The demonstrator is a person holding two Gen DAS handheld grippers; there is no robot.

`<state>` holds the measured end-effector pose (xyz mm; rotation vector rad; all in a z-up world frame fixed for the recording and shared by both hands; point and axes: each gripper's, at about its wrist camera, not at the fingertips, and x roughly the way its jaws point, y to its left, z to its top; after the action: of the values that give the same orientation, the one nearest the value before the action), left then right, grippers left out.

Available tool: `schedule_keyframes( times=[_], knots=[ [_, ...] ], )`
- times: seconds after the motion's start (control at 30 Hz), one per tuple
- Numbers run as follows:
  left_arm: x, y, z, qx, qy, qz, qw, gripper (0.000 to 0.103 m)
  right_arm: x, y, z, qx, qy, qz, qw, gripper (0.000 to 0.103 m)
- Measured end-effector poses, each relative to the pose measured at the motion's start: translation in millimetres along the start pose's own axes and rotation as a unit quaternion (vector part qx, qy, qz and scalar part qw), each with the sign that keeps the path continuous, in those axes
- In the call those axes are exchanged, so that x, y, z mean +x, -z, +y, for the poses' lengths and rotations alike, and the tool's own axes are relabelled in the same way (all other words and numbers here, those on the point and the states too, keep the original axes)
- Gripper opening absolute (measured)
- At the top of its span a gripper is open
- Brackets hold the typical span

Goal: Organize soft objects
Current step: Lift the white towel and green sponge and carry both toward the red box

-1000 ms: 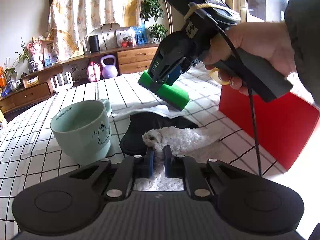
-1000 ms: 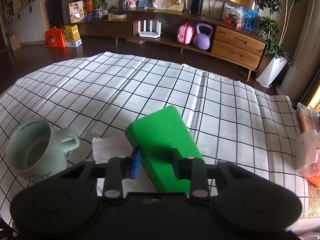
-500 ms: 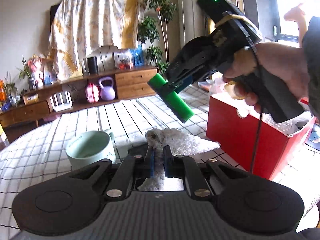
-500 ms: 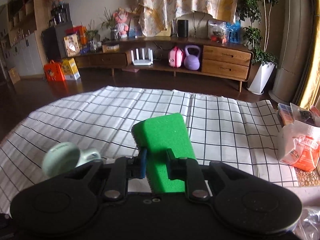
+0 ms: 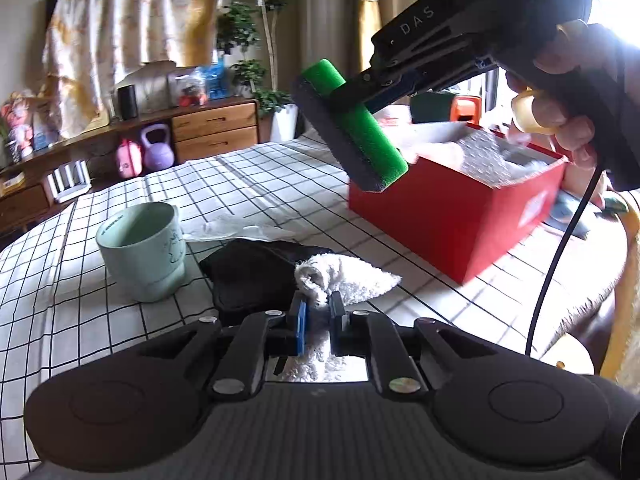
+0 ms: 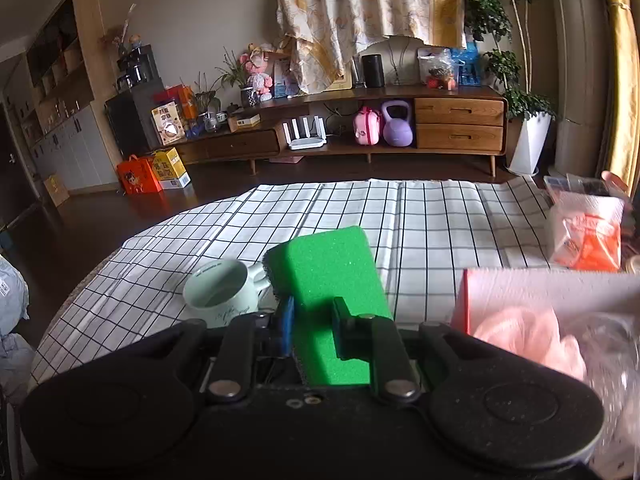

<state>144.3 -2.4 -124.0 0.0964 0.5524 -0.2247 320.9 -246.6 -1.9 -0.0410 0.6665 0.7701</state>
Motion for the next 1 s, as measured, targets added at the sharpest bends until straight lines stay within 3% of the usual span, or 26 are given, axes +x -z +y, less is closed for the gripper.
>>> schedule_keyframes(
  times=[0.07,0.13,0.2,0.27,0.43,0.63,0.73,0.9,1.0],
  knots=[
    [-0.2,4.5,-5.7,0.012,0.010,0.008,0.9998,0.020,-7.0,7.7,1.9,0.004,-0.003,0.001,1.000,0.018],
    [0.7,6.8,-8.7,0.018,0.016,0.017,0.9996,0.034,-12.5,14.3,2.4,0.010,-0.004,0.001,1.000,0.018],
    [-1.4,7.7,-10.0,0.019,0.015,0.008,0.9997,0.078,-16.9,21.7,3.0,0.018,-0.004,0.000,1.000,0.018],
    [-6.5,7.8,-12.5,0.021,0.013,-0.012,0.9996,0.086,-19.7,27.7,3.1,0.023,-0.005,0.002,1.000,0.018],
    [1.1,7.0,-34.5,0.081,0.007,-0.019,0.9965,0.086,-22.8,37.5,-0.4,0.035,0.000,0.008,0.999,0.019],
    [40.8,5.0,-52.2,0.125,-0.017,0.023,0.9918,0.085,-23.6,45.7,-4.1,0.040,0.007,0.014,0.999,0.019],
    [50.9,9.5,-57.3,0.141,-0.031,0.033,0.9889,0.076,-22.7,48.9,-6.8,0.044,0.008,0.019,0.999,0.019],
    [63.5,14.0,-53.8,0.139,-0.052,0.055,0.9873,0.044,-23.8,57.1,-10.9,0.051,0.006,0.023,0.998,0.019],
    [64.7,14.2,-50.8,0.132,-0.060,0.062,0.9874,0.033,-24.5,60.8,-11.3,0.053,0.005,0.025,0.998,0.019]
  ],
)
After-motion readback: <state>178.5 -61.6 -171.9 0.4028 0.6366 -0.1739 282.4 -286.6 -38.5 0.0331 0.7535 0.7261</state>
